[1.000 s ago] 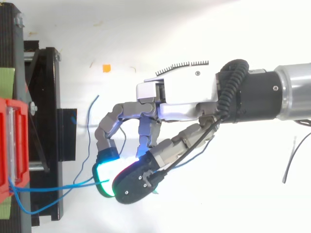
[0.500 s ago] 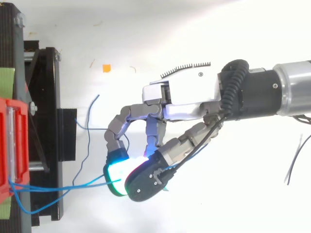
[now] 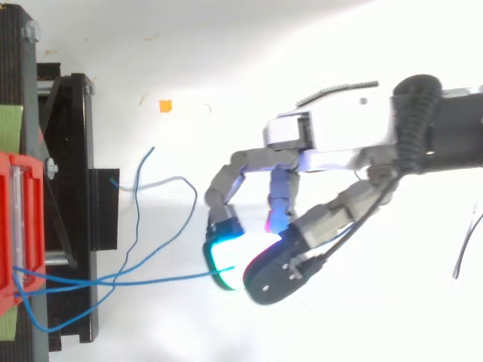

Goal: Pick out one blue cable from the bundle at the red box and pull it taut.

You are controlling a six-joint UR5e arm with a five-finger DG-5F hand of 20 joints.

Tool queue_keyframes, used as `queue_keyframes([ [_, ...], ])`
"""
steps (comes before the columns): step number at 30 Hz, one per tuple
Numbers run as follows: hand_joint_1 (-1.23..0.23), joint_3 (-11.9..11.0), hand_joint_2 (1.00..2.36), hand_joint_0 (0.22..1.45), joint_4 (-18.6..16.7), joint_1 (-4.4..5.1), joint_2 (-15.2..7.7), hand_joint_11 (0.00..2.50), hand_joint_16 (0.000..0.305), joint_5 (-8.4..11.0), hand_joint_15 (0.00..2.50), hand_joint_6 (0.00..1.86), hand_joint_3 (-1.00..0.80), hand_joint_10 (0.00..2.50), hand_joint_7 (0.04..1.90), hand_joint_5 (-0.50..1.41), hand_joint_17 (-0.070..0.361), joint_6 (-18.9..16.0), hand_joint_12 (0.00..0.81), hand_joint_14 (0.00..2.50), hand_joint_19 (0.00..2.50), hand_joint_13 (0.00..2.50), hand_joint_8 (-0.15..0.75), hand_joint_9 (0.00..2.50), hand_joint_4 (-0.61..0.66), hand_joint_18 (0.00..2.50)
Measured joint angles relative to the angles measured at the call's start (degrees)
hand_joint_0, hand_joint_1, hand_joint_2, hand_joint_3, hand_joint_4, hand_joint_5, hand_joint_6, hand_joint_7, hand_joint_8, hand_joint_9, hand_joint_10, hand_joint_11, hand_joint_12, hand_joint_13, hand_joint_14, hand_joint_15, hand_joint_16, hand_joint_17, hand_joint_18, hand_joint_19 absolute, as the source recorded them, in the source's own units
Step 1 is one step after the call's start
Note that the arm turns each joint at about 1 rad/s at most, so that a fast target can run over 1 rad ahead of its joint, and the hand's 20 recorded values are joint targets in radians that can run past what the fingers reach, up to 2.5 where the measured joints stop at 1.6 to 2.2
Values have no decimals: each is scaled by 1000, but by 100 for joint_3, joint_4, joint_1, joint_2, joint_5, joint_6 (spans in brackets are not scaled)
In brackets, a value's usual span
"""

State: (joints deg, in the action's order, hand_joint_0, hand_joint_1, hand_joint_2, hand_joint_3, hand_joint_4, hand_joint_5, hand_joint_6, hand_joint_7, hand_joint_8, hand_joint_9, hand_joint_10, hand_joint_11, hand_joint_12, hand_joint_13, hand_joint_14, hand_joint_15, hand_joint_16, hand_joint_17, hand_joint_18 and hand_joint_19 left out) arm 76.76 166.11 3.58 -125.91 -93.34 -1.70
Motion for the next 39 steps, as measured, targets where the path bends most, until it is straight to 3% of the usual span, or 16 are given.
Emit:
queue_keyframes([
  [3,-831,190,1020,639,-50,14,123,796,52,220,750,914,57,26,1092,-86,116,12,350,23,875,1286,330,1465,-96,1080],
  [7,-830,257,1020,639,-79,30,159,795,52,306,748,914,57,25,1093,-86,116,38,350,25,870,1285,330,1467,-96,1084],
  [16,-830,269,1019,640,-342,47,163,789,52,335,745,914,50,25,1092,-86,118,52,346,24,885,1282,334,1461,-96,1089],
  [39,-825,275,1021,635,-363,44,166,791,55,343,851,914,51,26,1084,-86,125,54,394,27,929,1332,323,1472,-101,1114],
])
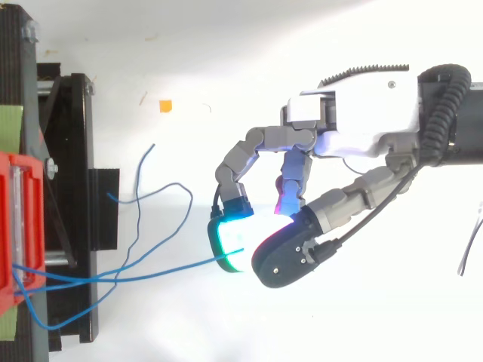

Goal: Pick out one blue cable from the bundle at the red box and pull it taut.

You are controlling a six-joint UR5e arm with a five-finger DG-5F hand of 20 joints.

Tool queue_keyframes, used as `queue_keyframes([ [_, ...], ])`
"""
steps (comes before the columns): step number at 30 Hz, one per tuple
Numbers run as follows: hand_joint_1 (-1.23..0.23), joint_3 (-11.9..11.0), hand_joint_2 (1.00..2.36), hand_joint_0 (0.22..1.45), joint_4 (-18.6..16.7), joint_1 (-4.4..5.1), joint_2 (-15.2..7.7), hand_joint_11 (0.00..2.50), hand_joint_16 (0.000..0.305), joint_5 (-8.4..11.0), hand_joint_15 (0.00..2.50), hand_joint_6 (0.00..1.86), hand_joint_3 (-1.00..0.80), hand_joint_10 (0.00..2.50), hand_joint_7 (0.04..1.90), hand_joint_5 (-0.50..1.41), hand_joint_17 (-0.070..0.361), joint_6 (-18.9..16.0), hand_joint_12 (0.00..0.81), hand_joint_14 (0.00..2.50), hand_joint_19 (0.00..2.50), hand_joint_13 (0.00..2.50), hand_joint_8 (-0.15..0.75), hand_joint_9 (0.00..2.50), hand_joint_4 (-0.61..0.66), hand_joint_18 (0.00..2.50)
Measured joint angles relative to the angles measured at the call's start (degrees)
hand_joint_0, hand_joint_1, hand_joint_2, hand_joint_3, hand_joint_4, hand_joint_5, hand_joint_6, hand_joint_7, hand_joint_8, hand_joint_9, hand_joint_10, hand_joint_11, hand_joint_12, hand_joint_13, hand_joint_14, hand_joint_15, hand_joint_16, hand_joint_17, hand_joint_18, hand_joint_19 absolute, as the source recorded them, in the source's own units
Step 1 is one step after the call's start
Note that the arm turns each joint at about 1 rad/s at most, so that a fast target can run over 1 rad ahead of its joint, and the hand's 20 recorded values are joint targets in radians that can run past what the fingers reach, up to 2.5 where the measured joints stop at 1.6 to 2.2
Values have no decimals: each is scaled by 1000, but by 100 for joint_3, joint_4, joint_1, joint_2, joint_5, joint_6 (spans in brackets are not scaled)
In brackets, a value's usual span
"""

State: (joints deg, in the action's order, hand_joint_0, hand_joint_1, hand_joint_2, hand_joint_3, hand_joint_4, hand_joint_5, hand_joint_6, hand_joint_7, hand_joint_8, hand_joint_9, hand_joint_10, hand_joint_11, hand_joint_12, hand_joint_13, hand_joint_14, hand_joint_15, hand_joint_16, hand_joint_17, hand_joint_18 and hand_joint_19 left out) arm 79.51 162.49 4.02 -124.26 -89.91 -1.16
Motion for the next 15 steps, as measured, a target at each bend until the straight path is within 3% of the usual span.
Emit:
queue_keyframes([
  [15,-820,-1,1019,632,2,1,-2,793,53,0,864,914,49,25,1084,-87,120,2,406,25,913,1351,328,1469,-99,1048],
])
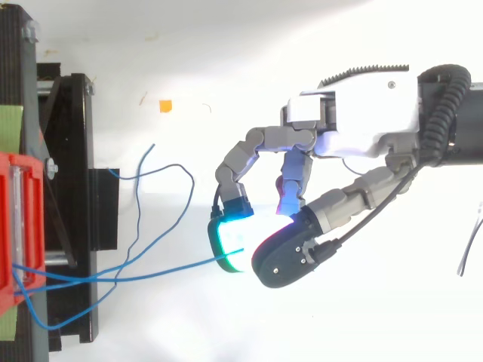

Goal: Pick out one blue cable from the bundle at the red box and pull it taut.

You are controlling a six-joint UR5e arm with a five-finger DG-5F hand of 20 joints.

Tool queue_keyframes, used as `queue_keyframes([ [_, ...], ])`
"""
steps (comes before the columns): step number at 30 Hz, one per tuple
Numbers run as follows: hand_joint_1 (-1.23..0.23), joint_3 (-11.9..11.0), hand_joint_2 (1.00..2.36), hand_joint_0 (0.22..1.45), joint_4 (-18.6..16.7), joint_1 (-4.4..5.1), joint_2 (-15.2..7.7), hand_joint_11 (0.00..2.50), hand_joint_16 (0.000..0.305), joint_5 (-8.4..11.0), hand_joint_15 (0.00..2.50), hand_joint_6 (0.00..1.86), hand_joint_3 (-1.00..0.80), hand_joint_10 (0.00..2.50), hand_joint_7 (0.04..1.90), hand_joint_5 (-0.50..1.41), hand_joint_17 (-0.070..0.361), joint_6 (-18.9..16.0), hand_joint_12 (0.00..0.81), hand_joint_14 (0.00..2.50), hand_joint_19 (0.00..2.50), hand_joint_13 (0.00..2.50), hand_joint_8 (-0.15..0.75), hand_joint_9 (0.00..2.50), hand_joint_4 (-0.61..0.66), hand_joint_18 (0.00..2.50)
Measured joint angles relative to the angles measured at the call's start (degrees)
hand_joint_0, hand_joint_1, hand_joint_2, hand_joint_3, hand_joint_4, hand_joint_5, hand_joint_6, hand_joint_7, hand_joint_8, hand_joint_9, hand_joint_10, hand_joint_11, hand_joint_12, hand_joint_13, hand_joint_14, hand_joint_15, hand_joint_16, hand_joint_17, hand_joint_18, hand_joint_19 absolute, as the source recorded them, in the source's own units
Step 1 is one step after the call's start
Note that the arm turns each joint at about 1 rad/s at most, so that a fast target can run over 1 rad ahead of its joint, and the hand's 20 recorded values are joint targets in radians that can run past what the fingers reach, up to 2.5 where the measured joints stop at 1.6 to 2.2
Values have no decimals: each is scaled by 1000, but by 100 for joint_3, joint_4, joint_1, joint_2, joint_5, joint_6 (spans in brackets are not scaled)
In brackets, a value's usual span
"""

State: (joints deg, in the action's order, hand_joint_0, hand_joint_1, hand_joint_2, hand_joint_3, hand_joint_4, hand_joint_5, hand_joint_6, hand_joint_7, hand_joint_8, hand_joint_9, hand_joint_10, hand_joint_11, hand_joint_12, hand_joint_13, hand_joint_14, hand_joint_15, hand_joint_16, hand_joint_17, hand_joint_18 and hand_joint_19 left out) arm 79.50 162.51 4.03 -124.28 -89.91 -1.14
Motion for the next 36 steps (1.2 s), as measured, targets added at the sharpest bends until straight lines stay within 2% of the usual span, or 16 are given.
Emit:
queue_keyframes([
  [36,-818,1,1019,631,-2,1,0,783,54,0,849,914,43,26,1082,-88,121,0,404,25,914,1346,323,1463,-98,1048],
])
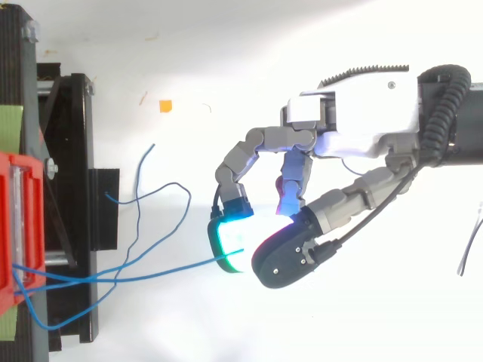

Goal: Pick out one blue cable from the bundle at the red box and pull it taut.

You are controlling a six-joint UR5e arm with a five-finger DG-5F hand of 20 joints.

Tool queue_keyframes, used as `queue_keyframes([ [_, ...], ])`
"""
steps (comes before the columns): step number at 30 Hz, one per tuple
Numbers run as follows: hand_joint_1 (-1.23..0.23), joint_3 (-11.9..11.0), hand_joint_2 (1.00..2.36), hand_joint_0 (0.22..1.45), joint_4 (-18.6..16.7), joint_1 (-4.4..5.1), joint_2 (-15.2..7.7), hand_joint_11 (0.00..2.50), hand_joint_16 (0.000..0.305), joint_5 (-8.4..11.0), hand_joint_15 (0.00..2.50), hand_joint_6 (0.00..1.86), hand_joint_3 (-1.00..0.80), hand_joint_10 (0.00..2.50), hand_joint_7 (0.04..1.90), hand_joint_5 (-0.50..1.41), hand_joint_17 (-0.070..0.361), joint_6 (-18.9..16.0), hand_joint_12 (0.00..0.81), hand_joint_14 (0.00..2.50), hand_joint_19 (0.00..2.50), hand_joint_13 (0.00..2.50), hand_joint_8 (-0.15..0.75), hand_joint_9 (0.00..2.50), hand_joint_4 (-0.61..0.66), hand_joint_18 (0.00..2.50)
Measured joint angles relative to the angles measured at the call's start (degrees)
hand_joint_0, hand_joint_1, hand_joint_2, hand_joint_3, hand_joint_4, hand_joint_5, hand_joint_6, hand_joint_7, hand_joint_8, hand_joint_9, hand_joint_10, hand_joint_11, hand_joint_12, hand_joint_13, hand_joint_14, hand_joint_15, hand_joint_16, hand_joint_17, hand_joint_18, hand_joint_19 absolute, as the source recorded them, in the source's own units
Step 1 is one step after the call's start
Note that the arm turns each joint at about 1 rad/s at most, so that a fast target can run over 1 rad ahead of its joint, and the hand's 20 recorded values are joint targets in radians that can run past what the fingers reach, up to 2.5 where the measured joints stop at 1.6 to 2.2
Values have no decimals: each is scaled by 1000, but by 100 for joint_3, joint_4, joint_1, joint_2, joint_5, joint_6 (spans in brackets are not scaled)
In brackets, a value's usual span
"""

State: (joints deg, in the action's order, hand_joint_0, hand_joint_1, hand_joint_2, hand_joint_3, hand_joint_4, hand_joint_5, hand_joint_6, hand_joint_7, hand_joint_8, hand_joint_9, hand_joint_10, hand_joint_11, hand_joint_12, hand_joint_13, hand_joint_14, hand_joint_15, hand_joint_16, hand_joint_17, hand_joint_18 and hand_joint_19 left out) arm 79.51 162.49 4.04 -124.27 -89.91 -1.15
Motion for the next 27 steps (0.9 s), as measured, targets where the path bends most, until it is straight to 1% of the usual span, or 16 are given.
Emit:
queue_keyframes([
  [27,-818,-4,1019,631,-2,0,2,790,53,0,840,914,43,26,1074,-88,119,0,400,24,900,1348,330,1466,-99,1048],
])
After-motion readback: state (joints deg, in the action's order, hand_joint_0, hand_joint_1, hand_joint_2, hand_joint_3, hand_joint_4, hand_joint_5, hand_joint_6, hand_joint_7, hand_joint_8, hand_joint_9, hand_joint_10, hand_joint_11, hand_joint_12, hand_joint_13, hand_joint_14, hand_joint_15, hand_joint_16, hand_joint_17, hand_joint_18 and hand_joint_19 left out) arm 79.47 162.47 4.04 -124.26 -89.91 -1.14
